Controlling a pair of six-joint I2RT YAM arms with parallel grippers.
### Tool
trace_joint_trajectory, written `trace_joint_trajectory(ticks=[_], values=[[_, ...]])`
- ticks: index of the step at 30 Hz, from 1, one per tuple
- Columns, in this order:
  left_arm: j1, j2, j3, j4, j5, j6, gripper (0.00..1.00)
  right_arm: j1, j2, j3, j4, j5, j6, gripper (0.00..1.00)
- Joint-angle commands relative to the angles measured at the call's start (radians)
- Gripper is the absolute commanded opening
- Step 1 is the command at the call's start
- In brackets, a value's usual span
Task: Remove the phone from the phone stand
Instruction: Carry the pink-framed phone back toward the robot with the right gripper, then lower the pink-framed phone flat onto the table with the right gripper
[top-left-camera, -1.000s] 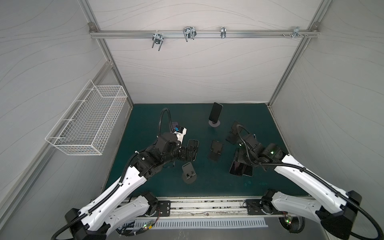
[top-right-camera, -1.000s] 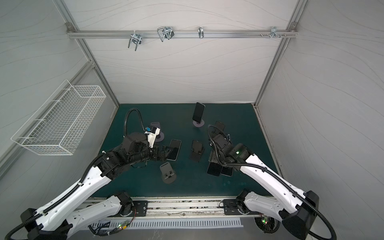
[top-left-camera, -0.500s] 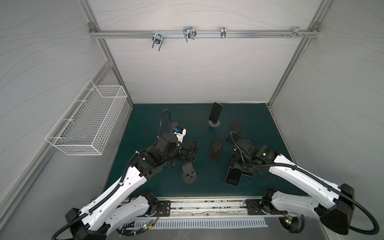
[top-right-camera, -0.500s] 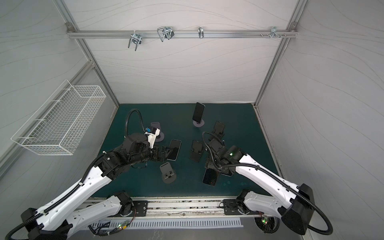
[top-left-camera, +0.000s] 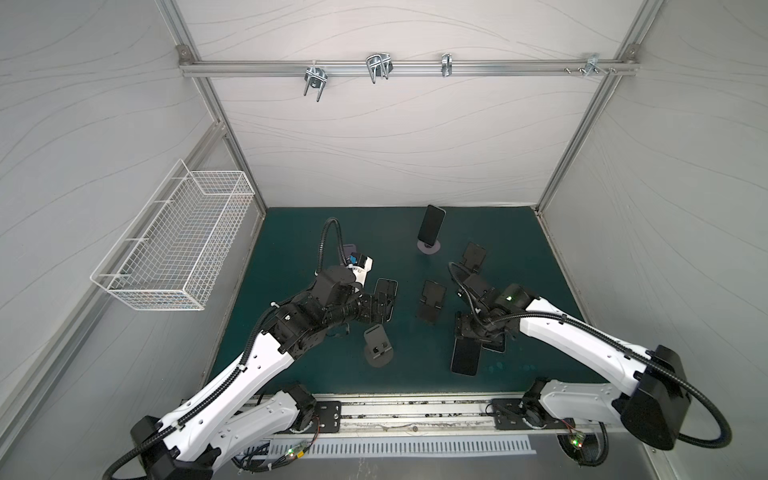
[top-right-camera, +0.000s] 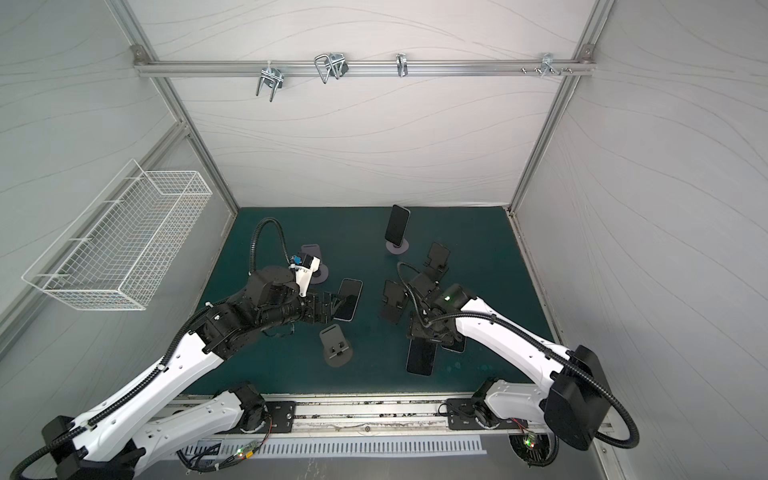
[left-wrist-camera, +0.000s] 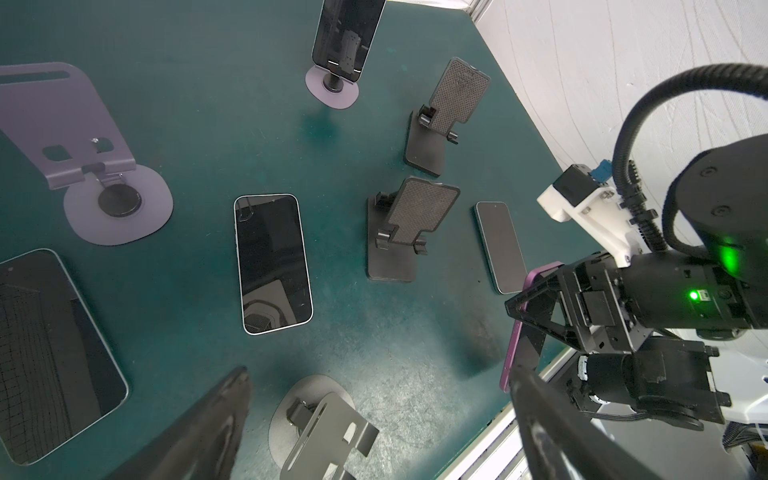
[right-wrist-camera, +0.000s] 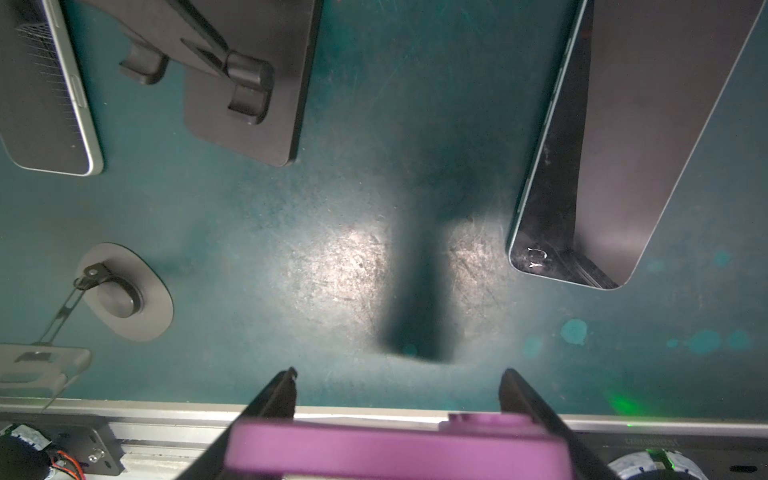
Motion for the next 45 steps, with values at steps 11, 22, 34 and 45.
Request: trace_joint_trajectory(ticks=[11, 22, 34, 45], values=[[-0.005, -0.008, 0.028, -0.003, -0.027, 0.009, 0.98, -0.067, 0.11, 0.08, 0.01, -0.067, -0.137, 0.64], [-0.005, -0.011, 0.038, -0.011, -0.033, 0.003, 0.98, -0.085, 0.193, 0.081, 0.052, -0.096, -0.154, 0.65], [-0.004, 0.011, 0.062, -0.03, -0.038, -0.003, 0.98, -0.117, 0.266, 0.092, 0.066, -0.137, -0.181, 0.67], [-0.005, 0.006, 0.061, -0.038, -0.046, 0.002, 0.98, -0.171, 0.302, 0.079, 0.07, -0.158, -0.201, 0.67]])
